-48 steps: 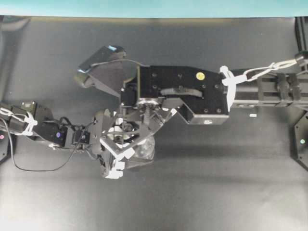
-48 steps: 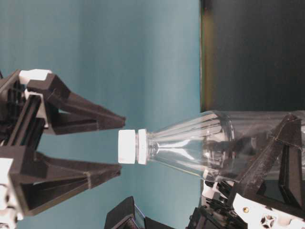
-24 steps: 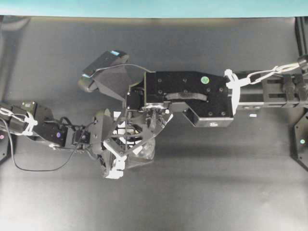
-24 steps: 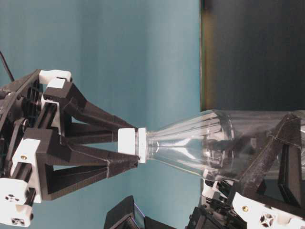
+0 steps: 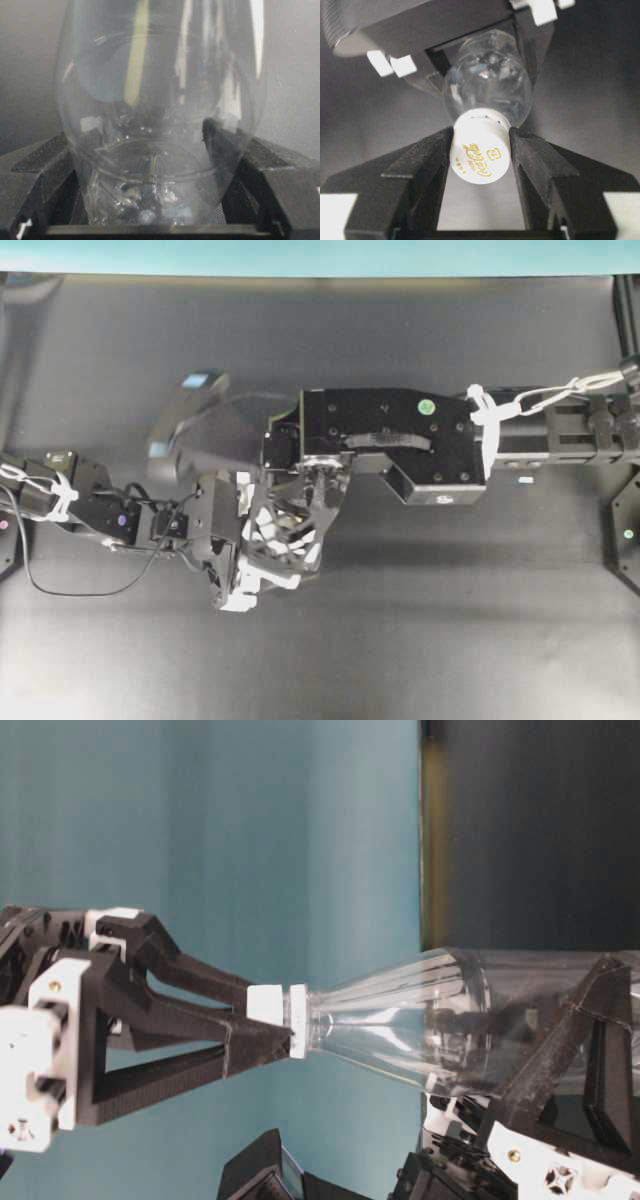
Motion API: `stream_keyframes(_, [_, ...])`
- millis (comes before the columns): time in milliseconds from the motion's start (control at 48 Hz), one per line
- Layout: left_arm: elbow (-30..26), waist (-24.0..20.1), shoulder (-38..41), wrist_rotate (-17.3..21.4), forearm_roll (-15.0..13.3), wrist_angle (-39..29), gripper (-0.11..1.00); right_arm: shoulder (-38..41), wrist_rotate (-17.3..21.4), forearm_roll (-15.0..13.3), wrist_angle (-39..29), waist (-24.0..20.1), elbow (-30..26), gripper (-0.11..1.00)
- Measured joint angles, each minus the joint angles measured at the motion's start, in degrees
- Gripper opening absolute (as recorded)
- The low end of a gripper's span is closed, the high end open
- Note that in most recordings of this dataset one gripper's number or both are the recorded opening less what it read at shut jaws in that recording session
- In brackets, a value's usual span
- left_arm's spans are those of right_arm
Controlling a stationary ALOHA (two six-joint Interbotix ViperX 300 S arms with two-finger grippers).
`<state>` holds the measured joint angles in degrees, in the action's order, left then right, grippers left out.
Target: Open the bottle cap by holding the bottle with the left arm and twisting the cap with the right arm.
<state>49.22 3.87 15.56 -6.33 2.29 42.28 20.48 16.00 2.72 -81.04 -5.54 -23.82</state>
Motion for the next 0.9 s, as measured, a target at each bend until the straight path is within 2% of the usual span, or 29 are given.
stream_keyframes(417, [0.0,0.09,-0.26,-0.09,0.09,-1.14,0.8,-0.35,-31.29,-0.18,-0.18,-1.23,0.53,0.36])
stream_keyframes(562, [-0.18,0.18,-0.18,0.0,0.09,-1.32,0.8,-0.62,-38.14,-0.18,-0.53,-1.49,0.88,0.36])
stream_keyframes(771, [-0.35,0.18,-0.18,-0.09,0.09,-1.49,0.8,-1.23,-44.91,-0.26,-0.09,-1.67,1.93,0.36])
stream_keyframes(896, [-0.44,0.18,-0.18,0.0,0.09,-1.49,0.8,-2.11,-50.36,-0.53,-0.18,-1.67,3.25,0.36])
